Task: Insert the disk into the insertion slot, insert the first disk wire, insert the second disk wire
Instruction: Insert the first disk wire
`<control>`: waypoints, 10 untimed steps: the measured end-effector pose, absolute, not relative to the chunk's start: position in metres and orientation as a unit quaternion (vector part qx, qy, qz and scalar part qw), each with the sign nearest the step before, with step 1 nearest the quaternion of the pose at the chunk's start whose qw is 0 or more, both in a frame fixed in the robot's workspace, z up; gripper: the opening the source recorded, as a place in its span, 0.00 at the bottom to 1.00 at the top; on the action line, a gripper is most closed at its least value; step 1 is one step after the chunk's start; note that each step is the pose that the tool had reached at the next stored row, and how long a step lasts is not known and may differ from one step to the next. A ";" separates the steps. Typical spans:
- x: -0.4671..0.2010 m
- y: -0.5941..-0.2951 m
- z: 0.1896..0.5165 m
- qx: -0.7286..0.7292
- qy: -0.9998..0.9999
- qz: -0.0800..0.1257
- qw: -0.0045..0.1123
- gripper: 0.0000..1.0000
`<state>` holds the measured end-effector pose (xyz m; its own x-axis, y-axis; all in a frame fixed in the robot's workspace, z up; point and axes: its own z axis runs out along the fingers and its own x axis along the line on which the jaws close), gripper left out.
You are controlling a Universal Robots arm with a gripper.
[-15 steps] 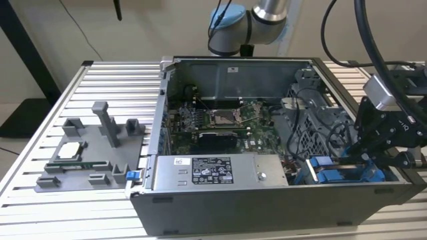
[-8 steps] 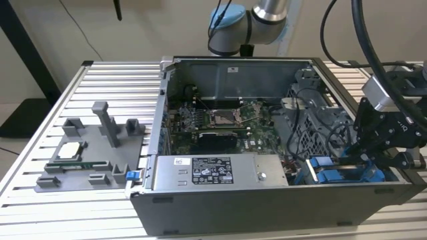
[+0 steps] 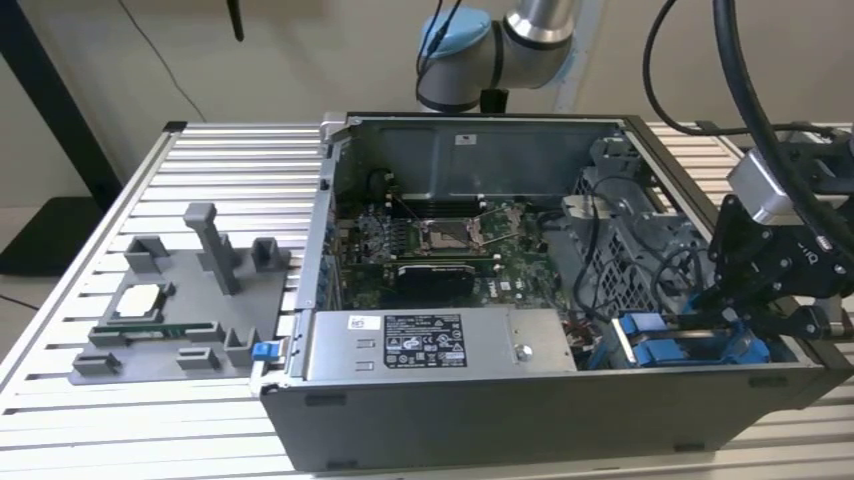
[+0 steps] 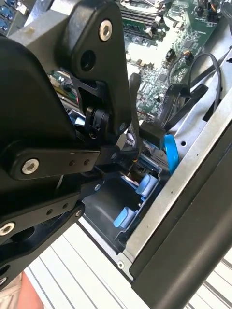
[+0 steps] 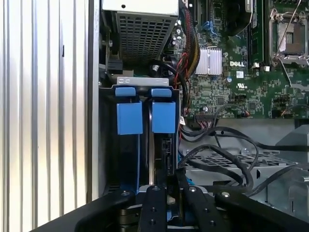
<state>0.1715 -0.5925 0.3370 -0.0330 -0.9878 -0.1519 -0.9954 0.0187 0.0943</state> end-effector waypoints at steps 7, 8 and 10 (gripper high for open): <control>0.172 -0.592 0.342 -0.695 0.713 0.088 0.020 0.00; 0.172 -0.592 0.341 -0.695 0.713 0.088 0.020 0.00; 0.172 -0.592 0.341 -0.695 0.713 0.088 0.020 0.00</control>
